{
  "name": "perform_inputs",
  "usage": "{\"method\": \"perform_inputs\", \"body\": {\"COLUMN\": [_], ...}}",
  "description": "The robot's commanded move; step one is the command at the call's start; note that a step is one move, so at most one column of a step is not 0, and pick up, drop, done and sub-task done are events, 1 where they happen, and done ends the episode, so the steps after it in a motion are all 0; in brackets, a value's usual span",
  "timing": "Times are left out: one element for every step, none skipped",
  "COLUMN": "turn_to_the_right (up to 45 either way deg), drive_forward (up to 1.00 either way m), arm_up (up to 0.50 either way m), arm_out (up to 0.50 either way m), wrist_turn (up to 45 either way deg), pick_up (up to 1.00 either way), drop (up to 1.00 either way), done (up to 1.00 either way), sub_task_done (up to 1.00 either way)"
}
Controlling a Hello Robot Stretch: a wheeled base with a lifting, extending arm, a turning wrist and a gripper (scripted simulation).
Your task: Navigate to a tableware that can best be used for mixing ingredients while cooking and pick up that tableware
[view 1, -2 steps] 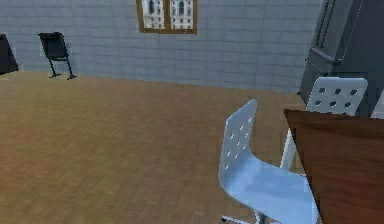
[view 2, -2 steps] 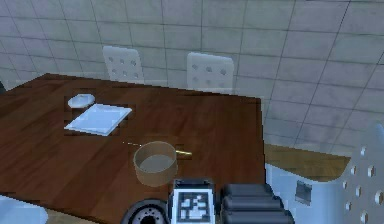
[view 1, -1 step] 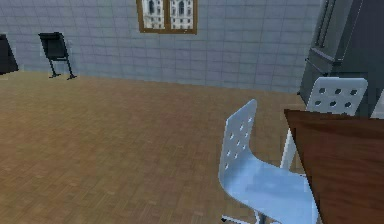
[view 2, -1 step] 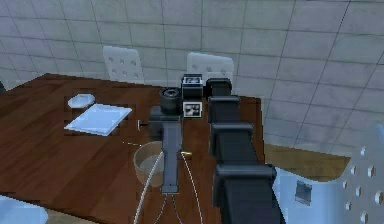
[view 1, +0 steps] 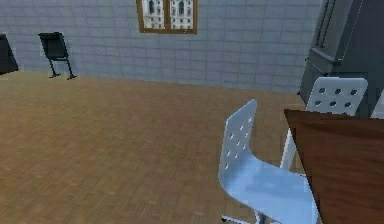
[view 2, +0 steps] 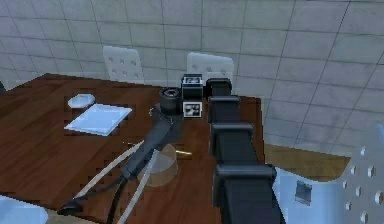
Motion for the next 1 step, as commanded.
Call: {"method": "perform_inputs", "body": {"turn_to_the_right": [0.0], "drive_forward": [0.0], "arm_up": [0.0], "arm_out": [0.0], "wrist_turn": [45.0], "pick_up": [0.0], "drop": [0.0], "done": [0.0], "sub_task_done": [0.0]}}
